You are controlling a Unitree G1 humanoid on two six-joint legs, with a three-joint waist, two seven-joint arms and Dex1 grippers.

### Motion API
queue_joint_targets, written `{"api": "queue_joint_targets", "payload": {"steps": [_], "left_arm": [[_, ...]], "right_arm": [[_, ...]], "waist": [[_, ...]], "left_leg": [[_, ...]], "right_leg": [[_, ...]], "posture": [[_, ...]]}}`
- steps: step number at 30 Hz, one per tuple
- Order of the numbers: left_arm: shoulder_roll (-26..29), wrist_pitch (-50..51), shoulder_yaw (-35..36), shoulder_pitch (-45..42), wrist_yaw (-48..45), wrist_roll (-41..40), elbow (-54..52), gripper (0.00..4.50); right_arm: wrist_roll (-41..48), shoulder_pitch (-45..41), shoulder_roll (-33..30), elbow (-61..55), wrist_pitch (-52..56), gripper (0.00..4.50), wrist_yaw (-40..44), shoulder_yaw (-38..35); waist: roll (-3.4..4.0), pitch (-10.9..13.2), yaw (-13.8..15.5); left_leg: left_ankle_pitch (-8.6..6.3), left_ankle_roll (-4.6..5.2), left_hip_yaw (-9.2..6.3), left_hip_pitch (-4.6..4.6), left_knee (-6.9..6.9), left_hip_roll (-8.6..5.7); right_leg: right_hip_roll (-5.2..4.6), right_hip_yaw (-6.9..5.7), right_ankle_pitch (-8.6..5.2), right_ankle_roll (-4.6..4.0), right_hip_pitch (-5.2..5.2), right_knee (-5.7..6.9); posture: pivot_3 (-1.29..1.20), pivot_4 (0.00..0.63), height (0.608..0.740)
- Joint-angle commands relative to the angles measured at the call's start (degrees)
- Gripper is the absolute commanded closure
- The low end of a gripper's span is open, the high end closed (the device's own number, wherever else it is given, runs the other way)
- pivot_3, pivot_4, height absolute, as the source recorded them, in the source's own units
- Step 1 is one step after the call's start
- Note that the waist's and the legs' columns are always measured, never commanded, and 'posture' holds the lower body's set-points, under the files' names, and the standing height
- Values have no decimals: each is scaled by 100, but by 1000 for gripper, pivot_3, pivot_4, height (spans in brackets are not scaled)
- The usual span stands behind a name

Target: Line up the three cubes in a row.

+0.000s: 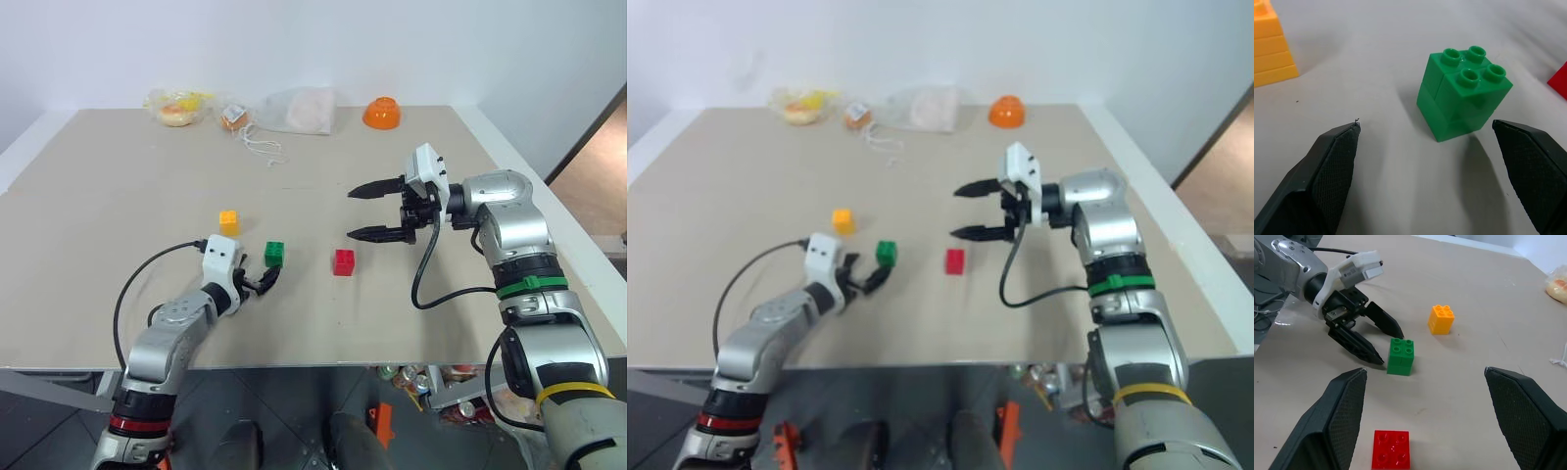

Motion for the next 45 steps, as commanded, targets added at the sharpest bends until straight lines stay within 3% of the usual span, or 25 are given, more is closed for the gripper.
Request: {"api": "queue_joint_targets", "payload": {"steps": [1, 15, 33, 34, 42, 45], "left_arm": [[-104, 121, -218, -160, -24, 51, -89, 0], [-56, 601, -519, -456, 10, 228, -460, 0], [-162, 666, -410, -739, 356, 593, 98, 0], [-155, 654, -430, -752, 351, 613, 102, 542], [-168, 679, -383, -851, 316, 683, 97, 3170], [-72, 604, -370, -873, 253, 743, 136, 3181]], "right_arm": [[92, -69, -8, -217, -28, 508, -22, -62], [47, -161, 97, -19, -156, 508, -28, -33], [-24, -158, 105, 192, -308, 508, -106, -32], [-29, -157, 108, 202, -318, 400, -112, -31], [-59, -142, 117, 237, -334, 400, -133, -34], [-67, -159, 123, 261, -342, 400, -135, -25]], "waist": [[0, 0, 23], [0, 0, 78], [0, 1, 66], [0, 1, 66], [0, 1, 73], [0, 1, 73]], "left_leg": [[0, 0, 0, -2, 0, -1], [-5, -5, -1, -18, -8, -21], [-5, -4, -1, -17, -15, -18], [-5, -4, -1, -17, -15, -18], [-6, -5, -1, -19, -21, -21], [-7, -6, -1, -21, -23, -21]], "right_leg": [[-1, 0, 6, 12, -1, 0], [-29, -3, -8, 40, -6, -15], [-27, -4, -8, 39, -9, -17], [-27, -4, -8, 39, -9, -17], [-30, -4, -10, 42, -9, -25], [-31, -4, -10, 43, -8, -31]], "posture": [[0, 150, 740], [0, 150, 740], [0, 150, 740], [0, 150, 740], [0, 150, 740], [0, 150, 740]]}}
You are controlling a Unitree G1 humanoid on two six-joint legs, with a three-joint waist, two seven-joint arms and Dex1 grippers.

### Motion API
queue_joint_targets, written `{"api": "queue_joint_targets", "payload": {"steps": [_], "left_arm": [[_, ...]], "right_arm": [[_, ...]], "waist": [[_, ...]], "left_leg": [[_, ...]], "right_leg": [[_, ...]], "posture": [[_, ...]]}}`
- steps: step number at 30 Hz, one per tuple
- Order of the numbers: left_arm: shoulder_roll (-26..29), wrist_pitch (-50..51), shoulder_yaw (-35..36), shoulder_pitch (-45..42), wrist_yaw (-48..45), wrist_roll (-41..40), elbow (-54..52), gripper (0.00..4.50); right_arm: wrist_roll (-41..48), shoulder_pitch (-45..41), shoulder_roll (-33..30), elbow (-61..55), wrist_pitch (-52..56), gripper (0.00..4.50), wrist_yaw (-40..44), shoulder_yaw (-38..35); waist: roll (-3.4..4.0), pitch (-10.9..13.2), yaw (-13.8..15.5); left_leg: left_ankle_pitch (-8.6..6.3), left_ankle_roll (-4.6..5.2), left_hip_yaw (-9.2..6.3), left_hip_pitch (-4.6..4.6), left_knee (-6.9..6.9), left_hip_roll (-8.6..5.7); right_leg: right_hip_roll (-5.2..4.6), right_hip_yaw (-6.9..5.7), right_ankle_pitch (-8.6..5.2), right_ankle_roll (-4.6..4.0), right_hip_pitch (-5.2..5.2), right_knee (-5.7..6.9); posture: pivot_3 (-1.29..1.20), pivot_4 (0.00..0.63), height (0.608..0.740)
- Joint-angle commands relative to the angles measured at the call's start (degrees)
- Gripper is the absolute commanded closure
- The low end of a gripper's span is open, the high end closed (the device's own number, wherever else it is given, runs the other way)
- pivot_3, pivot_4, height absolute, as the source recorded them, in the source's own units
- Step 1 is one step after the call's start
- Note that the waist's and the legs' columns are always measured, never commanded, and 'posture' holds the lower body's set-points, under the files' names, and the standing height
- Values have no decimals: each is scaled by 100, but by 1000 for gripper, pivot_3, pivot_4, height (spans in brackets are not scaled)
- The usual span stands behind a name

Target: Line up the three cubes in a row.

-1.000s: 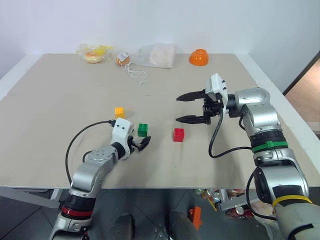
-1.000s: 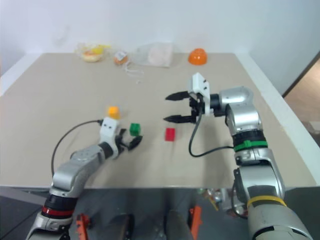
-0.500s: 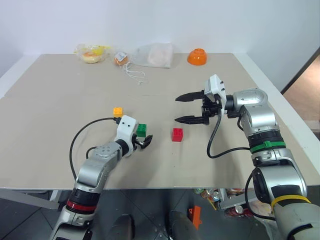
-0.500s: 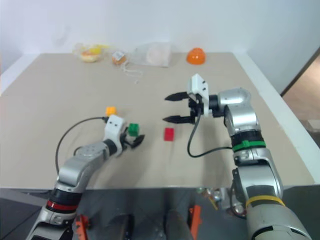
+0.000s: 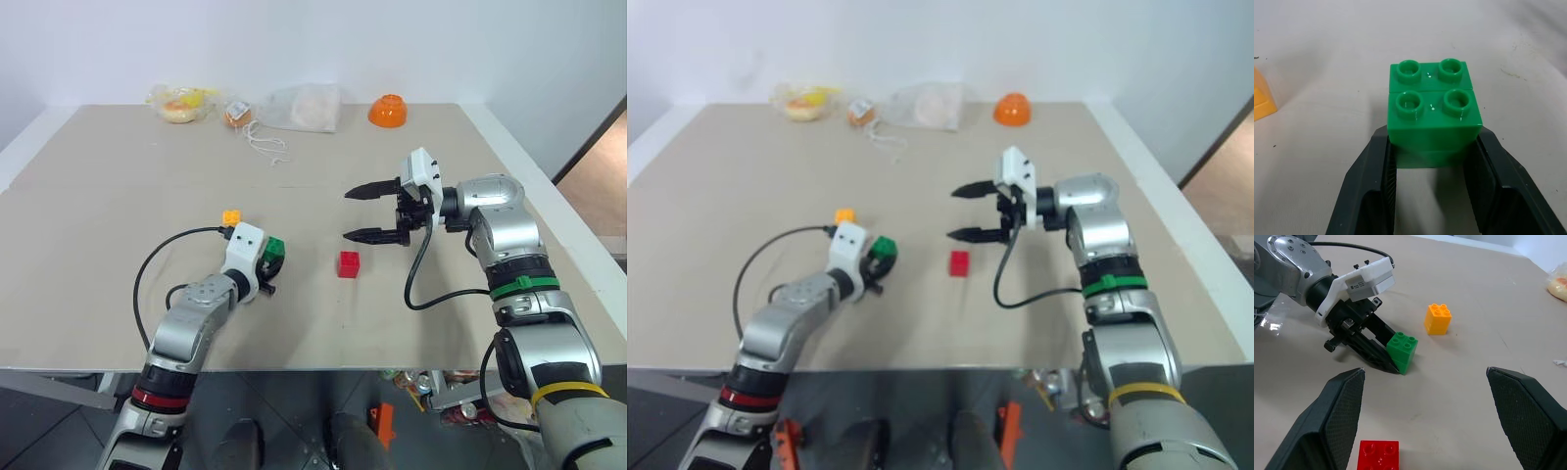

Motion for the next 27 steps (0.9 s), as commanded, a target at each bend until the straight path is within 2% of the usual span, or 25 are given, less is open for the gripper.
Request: {"api": "queue_joint_targets", "payload": {"steps": [1, 5, 12, 15, 21, 27], "left_arm": [[155, -144, 79, -120, -94, 82, -19, 3181], [549, -750, 75, -50, -712, 32, 94, 3181], [1551, -2685, 93, 244, -3249, -441, 723, 3181], [1739, -3122, 170, 97, -4104, -716, 1141, 3181], [1762, -3737, -30, -543, -5212, -683, 2205, 3181], [1330, -4453, -303, -1578, -5773, -284, 3824, 3181]], "right_arm": [[-5, -157, -18, -31, -86, 400, -18, -23], [-27, -193, -3, 22, -114, 400, -12, -9], [196, -109, -80, -347, 268, 400, 26, -165], [457, 170, -221, -899, 720, 400, 86, -283], [751, 788, -566, -1839, 1314, 400, -137, -423], [1051, 1209, -848, -2586, 1845, 400, -466, -657]], "waist": [[0, 0, -1], [0, 0, -12], [2, 1, -8], [3, 2, 5], [3, 2, 33], [3, 2, 24]], "left_leg": [[0, 0, 0, -1, -1, 0], [-1, -1, 0, 1, -10, 3], [0, -1, 2, 0, -41, 5], [0, -1, 2, -7, -51, 5], [-4, 6, -10, -26, -49, -11], [-6, 9, -7, -31, -36, -14]], "right_leg": [[0, 0, 0, 0, 0, -1], [3, 0, 0, -1, -3, -2], [0, -2, 1, -6, -5, -31], [-3, -4, 0, -8, -10, -40], [-25, -23, -7, -6, -11, -53], [-27, -28, -6, 3, -12, -53]], "posture": [[0, 150, 740], [0, 150, 740], [0, 150, 740], [0, 150, 740], [0, 150, 740], [0, 150, 740]]}}
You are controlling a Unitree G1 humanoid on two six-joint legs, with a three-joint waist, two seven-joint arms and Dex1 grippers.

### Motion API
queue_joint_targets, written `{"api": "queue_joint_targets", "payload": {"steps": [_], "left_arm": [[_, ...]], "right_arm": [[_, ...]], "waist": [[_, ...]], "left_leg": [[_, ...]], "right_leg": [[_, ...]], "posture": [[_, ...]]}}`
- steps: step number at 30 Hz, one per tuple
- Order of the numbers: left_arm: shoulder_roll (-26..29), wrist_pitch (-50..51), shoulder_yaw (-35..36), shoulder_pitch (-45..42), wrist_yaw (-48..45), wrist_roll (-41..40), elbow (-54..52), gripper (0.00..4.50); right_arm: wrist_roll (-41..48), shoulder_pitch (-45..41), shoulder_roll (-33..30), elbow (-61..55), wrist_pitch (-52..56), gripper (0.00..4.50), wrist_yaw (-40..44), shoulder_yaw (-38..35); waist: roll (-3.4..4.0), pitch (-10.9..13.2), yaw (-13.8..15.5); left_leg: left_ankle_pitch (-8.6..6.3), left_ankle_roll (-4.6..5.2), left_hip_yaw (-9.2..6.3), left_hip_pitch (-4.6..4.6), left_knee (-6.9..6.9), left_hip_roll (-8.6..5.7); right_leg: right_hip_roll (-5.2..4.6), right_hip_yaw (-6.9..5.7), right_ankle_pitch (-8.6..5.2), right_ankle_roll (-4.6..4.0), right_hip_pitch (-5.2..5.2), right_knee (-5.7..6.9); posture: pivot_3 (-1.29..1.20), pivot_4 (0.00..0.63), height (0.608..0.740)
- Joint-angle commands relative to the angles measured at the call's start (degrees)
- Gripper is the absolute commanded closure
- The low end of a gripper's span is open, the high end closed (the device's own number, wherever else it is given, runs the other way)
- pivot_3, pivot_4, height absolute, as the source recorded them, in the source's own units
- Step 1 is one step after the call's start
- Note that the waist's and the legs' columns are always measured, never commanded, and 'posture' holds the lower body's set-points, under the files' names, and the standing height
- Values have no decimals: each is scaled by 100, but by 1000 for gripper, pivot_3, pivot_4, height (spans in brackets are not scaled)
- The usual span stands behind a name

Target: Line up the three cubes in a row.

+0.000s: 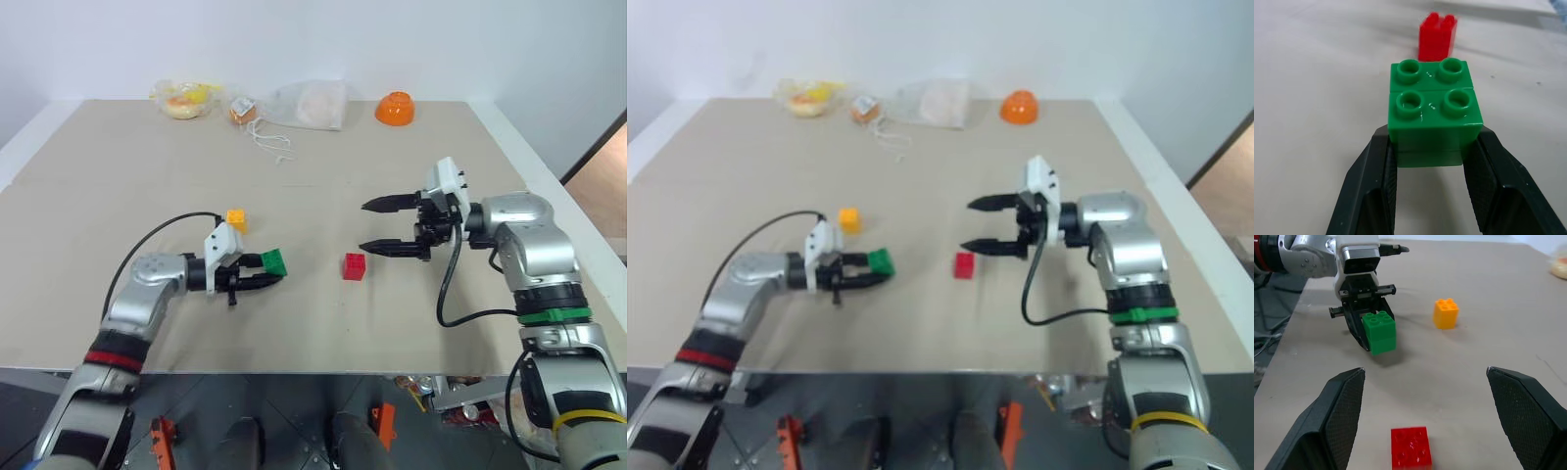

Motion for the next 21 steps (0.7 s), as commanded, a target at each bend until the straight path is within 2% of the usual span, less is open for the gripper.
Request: {"api": "queue_joint_targets", "payload": {"steps": [1, 7, 12, 21], "left_arm": [[-130, -526, -106, -366, -287, 241, 631, 3181], [-478, -1265, -239, -1050, -625, 648, 2004, 3181], [-651, -1611, -227, -1308, -722, 852, 2597, 3181], [-854, -1837, -179, -1551, -789, 997, 3053, 3181]], "right_arm": [[246, 117, -197, -549, 246, 400, -151, -261], [179, 918, -760, -779, 211, 400, -219, -363], [269, 997, -802, -830, 217, 400, -342, -379], [294, 1004, -742, -850, 180, 400, -469, -296]], "waist": [[0, 0, -13], [0, 0, -20], [0, 0, -24], [0, 0, -15]], "left_leg": [[0, 1, 0, 0, 0, 1], [-8, 14, -2, -8, 0, -1], [-10, 17, 7, -20, 20, 1], [-12, 21, 2, -27, 48, -4]], "right_leg": [[1, 0, 0, 0, 0, 0], [4, 3, -4, 5, -3, 0], [5, 9, 1, 9, -14, 2], [5, 11, 9, 26, -5, 4]], "posture": [[0, 150, 740], [0, 150, 740], [0, 150, 740], [0, 150, 740]]}}
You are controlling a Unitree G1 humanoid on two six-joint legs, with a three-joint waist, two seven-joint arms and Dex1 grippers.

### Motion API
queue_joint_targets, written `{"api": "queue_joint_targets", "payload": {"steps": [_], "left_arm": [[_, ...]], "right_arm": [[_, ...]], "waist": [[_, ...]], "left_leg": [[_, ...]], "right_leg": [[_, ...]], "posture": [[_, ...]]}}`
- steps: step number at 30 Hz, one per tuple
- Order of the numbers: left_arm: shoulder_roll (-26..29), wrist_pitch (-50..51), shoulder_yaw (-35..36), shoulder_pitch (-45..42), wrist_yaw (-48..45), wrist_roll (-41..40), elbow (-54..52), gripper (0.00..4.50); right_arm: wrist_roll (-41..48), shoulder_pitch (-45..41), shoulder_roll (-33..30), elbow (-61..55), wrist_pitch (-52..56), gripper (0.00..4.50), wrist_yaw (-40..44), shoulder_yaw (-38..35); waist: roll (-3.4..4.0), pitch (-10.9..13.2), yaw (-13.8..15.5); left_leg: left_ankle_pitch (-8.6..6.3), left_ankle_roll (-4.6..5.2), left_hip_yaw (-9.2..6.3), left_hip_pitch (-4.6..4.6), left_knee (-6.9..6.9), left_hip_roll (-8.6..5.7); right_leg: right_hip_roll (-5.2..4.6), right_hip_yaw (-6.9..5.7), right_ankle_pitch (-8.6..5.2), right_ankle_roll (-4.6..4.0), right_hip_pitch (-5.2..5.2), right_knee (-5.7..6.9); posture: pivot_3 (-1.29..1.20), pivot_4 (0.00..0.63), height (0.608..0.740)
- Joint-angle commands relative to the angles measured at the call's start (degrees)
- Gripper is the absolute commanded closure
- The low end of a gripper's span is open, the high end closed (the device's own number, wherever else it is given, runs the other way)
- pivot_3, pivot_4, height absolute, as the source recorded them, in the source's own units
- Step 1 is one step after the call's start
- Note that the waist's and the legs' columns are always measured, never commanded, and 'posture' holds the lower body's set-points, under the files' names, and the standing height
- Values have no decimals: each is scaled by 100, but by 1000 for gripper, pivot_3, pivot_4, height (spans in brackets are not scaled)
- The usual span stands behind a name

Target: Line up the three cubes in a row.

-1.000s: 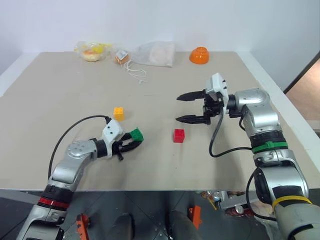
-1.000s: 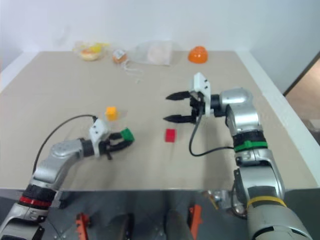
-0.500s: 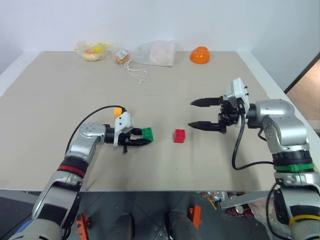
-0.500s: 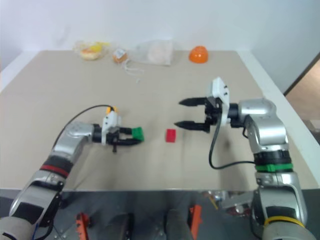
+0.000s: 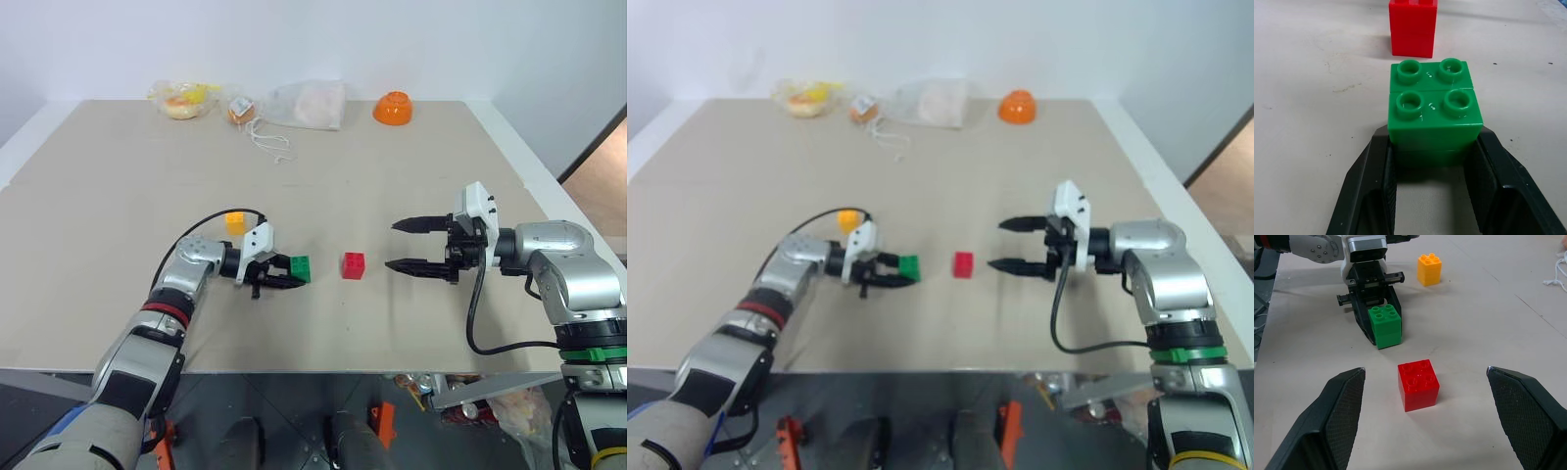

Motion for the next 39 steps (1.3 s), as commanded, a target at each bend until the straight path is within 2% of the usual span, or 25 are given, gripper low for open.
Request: {"api": "queue_joint_targets", "payload": {"steps": [1, 11, 32, 34, 39], "left_arm": [[-63, -182, 71, -162, -34, 100, 181, 3181], [-303, -412, 110, -435, 113, 311, 589, 3181], [-315, -689, 221, -576, 458, 523, 901, 3181], [-322, -640, 261, -551, 433, 464, 873, 2127], [-295, -559, 375, -439, 337, 345, 677, 525]], "right_arm": [[102, -67, -34, -193, -73, 400, -23, -145], [91, -147, 59, -148, -107, 400, -43, -77], [24, -278, 183, 16, -210, 400, -54, -5], [19, -296, 188, 35, -219, 400, -55, 0], [13, -337, 188, 78, -229, 400, -36, 15]], "waist": [[0, 0, 2], [0, 0, 8], [0, 0, 6], [0, 0, 6], [0, 0, 5]], "left_leg": [[0, 0, 0, 0, 0, 0], [0, 1, -2, 0, 13, -7], [6, 9, -2, 1, 24, -7], [6, 10, -2, 1, 24, -7], [6, 10, -2, -1, 22, -6]], "right_leg": [[0, 0, 0, 0, 0, 0], [-4, 1, 7, 10, 7, 0], [-3, 1, 21, 20, 13, 1], [-3, 2, 21, 20, 12, 1], [-3, 2, 20, 21, 10, 0]], "posture": [[0, 150, 740], [0, 150, 740], [0, 150, 740], [0, 150, 740], [0, 150, 740]]}}
